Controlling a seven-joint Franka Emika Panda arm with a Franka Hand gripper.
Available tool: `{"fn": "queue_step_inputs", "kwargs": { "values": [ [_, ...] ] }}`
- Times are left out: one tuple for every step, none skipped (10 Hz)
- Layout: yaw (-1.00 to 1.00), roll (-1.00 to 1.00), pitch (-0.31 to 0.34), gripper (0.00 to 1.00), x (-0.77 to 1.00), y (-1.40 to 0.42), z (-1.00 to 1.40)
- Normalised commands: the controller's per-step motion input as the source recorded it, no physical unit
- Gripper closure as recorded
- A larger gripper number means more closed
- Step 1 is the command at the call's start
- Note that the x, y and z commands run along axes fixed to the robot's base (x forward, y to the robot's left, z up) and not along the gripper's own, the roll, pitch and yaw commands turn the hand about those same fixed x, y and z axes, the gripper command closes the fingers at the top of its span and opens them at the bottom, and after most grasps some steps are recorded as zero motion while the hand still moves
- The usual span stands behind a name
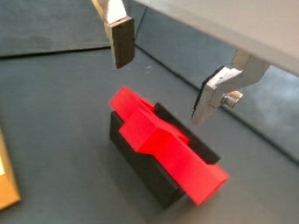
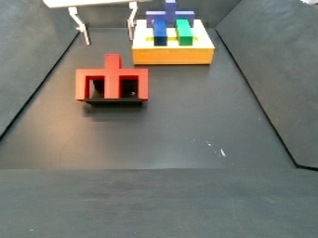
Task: Pick up the red object. Move up. Place the red object on the fixture. Regrasp the red object. Move to above the board. Insert the red object.
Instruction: Regrasp the red object.
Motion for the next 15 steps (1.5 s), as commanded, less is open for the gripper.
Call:
{"fn": "queue_step_inputs", "kwargs": {
  "values": [
    [-0.27,1.00,0.000,0.00,0.34,-0.06,-0.21],
    [-0.34,0.92,0.009,0.00,0.35,0.00,-0.27],
    [-0.38,0.72,0.020,0.00,0.27,0.00,-0.41],
    [-0.23,0.59,0.023,0.00,-0.01,0.00,-0.33],
    [-0.12,0.42,0.000,0.00,-0.11,-0.11,-0.19],
    [-0.05,0.38,0.000,0.00,-0.06,-0.12,-0.10],
    [0.00,0.00,0.023,0.00,0.03,0.00,0.00],
    [-0.01,0.17,0.074,0.00,0.00,0.00,-0.13],
    [0.00,0.87,0.109,0.00,0.00,-0.21,-0.27],
    [0.08,1.00,0.166,0.00,0.05,-0.29,-0.20],
    [0.17,0.99,0.283,0.00,0.18,-0.23,-0.13],
    [0.31,0.72,0.149,0.00,0.00,-0.07,-0.21],
    [0.21,0.57,0.211,0.00,0.12,-0.05,-0.12],
    [0.07,0.51,0.211,0.00,0.23,0.00,-0.19],
    [0.00,0.28,0.151,0.00,0.13,0.00,-0.25]
  ]
}}
